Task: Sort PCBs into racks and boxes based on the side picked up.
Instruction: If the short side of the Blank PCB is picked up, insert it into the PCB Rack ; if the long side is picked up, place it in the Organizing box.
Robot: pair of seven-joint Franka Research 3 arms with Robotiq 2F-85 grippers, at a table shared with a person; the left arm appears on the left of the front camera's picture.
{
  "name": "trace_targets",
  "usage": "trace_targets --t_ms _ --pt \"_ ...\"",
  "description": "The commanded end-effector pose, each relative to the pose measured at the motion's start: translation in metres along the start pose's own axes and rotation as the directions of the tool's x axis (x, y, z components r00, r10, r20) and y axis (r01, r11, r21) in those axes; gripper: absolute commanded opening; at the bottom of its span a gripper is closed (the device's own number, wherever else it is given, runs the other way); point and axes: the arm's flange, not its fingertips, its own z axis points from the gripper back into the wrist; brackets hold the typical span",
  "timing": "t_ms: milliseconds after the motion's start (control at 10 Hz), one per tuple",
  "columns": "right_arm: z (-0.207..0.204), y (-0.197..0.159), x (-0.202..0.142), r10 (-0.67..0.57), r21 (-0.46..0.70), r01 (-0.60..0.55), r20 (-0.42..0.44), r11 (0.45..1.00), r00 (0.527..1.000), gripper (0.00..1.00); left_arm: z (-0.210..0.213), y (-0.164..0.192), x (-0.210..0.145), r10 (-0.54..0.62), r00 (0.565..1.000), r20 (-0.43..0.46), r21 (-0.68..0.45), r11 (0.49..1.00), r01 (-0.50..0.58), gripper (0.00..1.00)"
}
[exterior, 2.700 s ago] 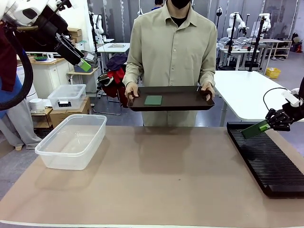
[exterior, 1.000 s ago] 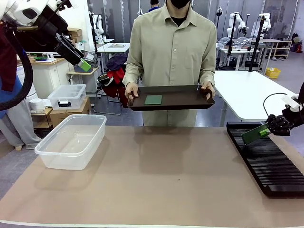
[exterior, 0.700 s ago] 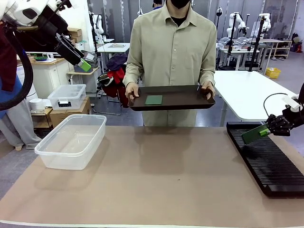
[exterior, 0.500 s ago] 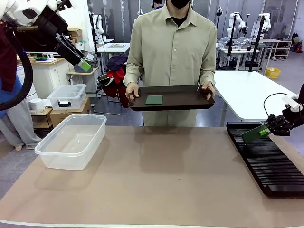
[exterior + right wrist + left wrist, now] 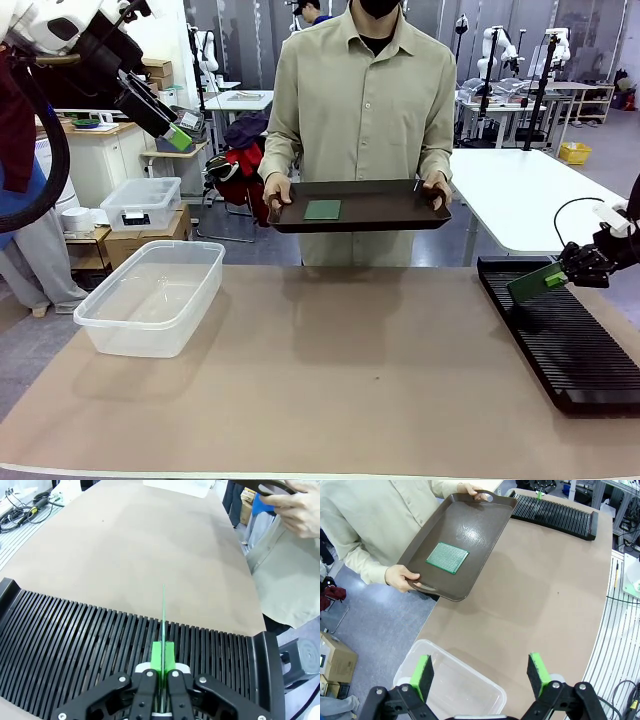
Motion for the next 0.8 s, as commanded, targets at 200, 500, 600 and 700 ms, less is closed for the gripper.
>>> trace_targets --t_ms 200,500,600,700 --pt "-0.0068 -0.0056 -0.0038 0.018 -0.011 -0.018 -0.026 1.0 1.0 0.02 -0.0006 0.0002 -0.001 0.001 1.0 -0.009 0.005 1.0 -0.001 1.0" --pt "-0.0079 -0.0011 -0.0094 -0.003 0.051 0.007 -0.08 0.999 0.997 0.02 -0.0006 0.0002 -0.001 0.001 1.0 -0.009 0.005 1.0 -0.001 1.0" --pt "-0.0078 0.0008 -0.0101 -0.006 0.066 0.013 -0.093 0.998 0.996 0.11 -0.0006 0.0002 -0.001 0.001 1.0 -0.009 0.005 1.0 -0.001 1.0" --pt "-0.0067 0.0012 -0.01 0.001 0.079 0.007 -0.104 0.997 0.995 0.22 -0.0006 0.0002 -0.001 0.001 1.0 -0.009 0.005 1.0 -0.001 1.0"
